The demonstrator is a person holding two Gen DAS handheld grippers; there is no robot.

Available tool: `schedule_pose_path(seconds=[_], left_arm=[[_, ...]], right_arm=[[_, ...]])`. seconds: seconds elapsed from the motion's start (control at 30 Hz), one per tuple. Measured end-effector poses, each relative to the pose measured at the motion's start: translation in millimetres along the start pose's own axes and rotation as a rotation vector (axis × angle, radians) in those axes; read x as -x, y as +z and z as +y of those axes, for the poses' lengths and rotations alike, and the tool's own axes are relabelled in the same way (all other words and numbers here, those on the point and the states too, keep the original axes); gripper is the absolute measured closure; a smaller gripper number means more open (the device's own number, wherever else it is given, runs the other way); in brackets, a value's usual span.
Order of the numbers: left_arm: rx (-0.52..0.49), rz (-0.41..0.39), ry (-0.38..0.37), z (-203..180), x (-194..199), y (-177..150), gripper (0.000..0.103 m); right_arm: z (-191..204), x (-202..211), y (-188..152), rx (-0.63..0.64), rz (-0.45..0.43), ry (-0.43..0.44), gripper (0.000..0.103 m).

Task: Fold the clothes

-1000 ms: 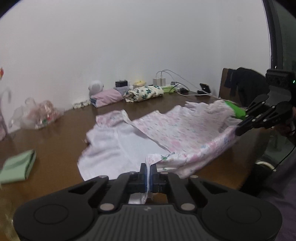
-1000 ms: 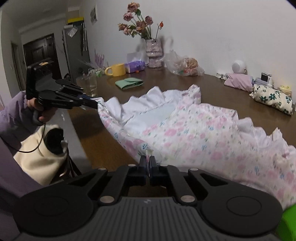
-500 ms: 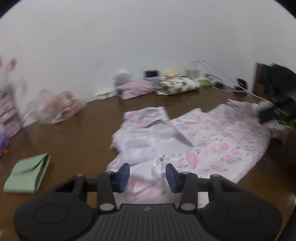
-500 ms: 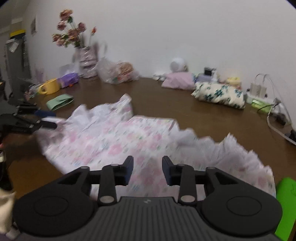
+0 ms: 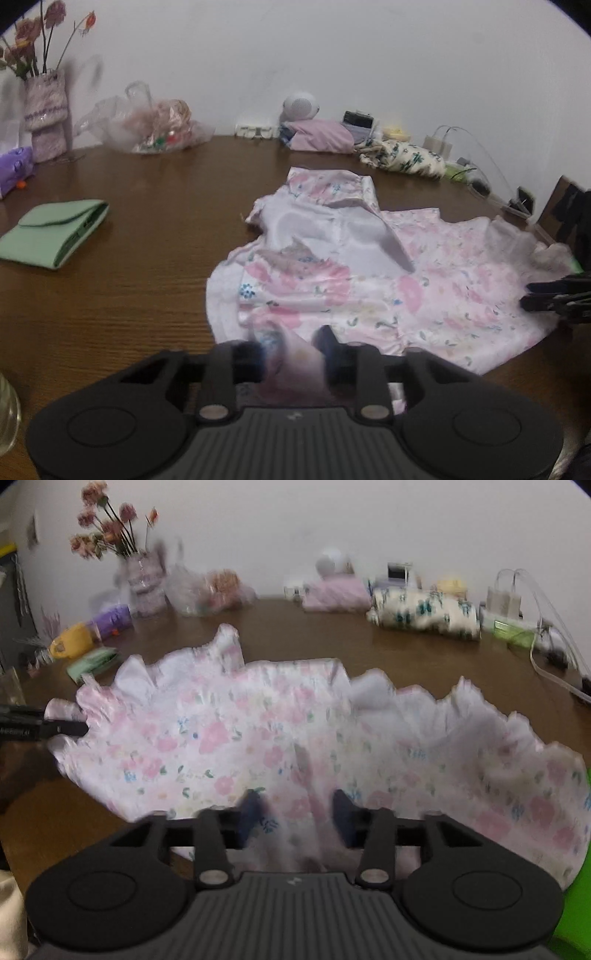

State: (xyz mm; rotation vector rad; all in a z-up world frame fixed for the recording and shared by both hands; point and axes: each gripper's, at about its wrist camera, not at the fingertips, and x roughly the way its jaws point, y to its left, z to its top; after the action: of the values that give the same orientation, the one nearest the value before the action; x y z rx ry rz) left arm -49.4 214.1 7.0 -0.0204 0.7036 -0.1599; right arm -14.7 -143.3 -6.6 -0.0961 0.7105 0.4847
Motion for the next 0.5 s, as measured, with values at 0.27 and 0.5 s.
schedule_pose_path(seconds=[0.27, 0.5], left_arm=[[0.036, -0.039, -0.014, 2, 14, -5, 0.07], [0.02, -0.018, -0.028, -3, -2, 10, 0.1]], right_arm=[[-5, 43, -19, 0.053, 0.023, 0.047, 0.079], [-4, 19, 15, -0.017, -0.049, 0.072, 0.07]])
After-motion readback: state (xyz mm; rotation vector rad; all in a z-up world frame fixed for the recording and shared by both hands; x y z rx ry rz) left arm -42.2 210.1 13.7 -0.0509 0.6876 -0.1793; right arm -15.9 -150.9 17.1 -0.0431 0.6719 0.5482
